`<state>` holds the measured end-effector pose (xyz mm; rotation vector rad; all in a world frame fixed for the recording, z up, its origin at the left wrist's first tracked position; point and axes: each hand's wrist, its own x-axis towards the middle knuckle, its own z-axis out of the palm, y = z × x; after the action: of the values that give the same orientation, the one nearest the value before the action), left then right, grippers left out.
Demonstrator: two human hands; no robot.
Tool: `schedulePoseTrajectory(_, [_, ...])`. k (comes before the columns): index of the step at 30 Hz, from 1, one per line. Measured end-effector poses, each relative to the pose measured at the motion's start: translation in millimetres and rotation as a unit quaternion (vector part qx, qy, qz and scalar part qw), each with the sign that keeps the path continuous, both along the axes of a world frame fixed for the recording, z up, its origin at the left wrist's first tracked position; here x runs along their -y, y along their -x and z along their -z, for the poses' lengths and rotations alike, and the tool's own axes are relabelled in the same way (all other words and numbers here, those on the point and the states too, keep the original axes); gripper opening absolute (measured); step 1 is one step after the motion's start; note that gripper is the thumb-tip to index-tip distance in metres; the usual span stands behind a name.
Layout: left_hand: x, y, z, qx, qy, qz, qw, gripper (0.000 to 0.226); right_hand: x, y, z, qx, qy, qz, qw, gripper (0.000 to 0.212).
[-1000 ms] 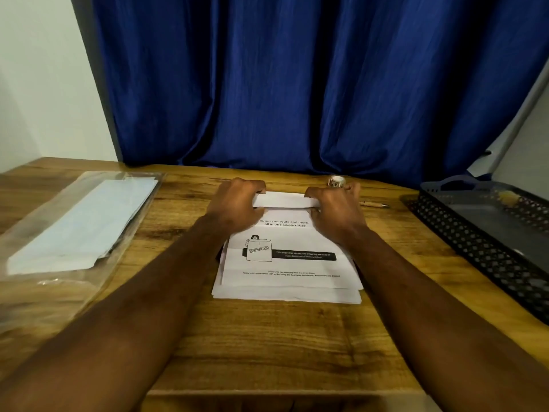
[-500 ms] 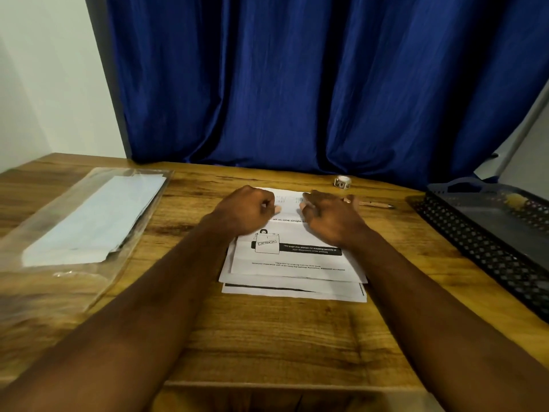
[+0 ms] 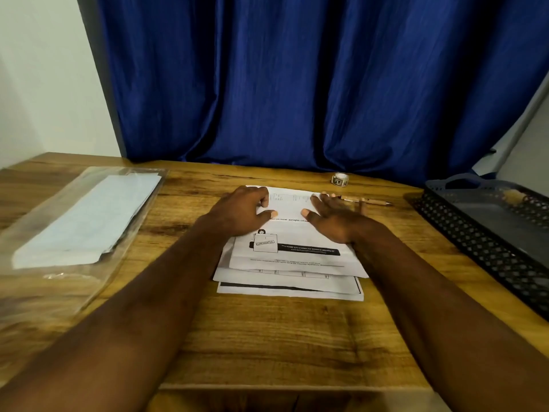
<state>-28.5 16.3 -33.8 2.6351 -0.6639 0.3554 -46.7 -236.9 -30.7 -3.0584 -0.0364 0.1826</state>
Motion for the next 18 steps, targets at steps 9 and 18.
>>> schedulePoseTrajectory(9, [3,-2,0,-0.022,-0.01,-0.013,1.0,0.063,4,9,2,0.087,-0.006,-0.011,0.996,0.082])
schedulePoseTrajectory(18, [4,3,-3,-0.049,-0.048,-0.025,0.997,0.073,-7,12,-9,0.08,-0.05,-0.1,0.99,0.07])
